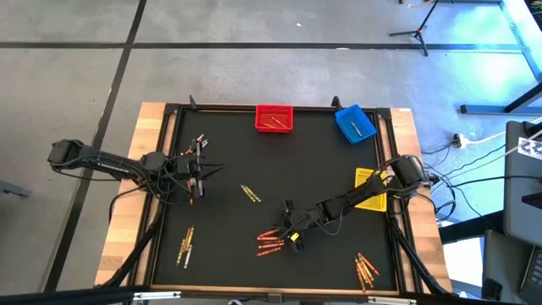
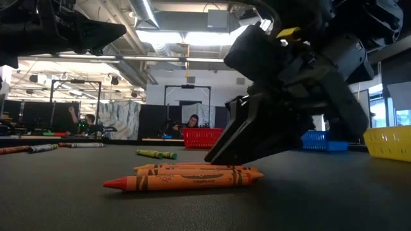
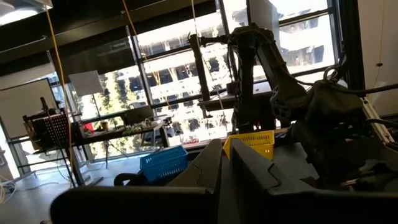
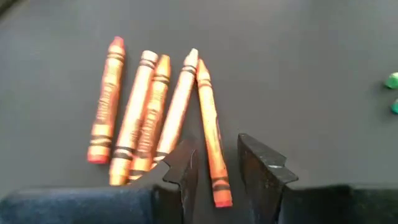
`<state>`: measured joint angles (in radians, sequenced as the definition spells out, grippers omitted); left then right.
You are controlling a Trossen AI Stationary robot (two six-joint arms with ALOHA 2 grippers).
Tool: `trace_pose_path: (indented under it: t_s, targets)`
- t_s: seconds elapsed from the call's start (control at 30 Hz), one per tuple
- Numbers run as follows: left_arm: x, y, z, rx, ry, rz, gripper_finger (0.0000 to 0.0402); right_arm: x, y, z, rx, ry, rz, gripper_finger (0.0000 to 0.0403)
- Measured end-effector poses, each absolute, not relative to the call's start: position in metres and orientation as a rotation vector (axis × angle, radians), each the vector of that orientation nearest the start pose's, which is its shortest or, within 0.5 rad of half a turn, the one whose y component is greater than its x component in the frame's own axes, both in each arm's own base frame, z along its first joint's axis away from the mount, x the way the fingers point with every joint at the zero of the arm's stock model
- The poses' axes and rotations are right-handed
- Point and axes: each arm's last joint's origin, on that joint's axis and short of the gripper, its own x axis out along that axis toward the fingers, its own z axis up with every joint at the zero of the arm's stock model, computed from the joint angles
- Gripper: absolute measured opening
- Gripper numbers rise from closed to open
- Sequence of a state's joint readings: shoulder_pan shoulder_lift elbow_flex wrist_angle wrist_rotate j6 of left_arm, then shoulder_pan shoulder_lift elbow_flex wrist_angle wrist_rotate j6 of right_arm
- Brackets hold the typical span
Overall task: Sort crayons
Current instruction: Put the orange crayon into the red bin
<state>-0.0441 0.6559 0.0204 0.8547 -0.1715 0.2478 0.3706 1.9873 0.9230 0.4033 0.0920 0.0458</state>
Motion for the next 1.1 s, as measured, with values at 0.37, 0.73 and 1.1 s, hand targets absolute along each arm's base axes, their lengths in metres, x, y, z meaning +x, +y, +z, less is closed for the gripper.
trace_pose_path:
  t_s: [0.37, 0.73, 1.1]
  targets:
    - [0.138, -0.001, 0.188, 0.223, -0.201, 0.153, 0.0025, 0.349, 0.127, 0.098, -0.112, 0.698, 0.208, 0.0106]
    - [0.138, -0.001, 0.188, 0.223, -0.201, 0.153, 0.0025, 0.35, 0.122, 0.098, -0.121, 0.706, 0.196, 0.0009]
    - [0.138, -0.001, 0.188, 0.223, -0.201, 0.153, 0.0025, 0.348, 0.12, 0.104, -0.141, 0.7, 0.163, 0.0023]
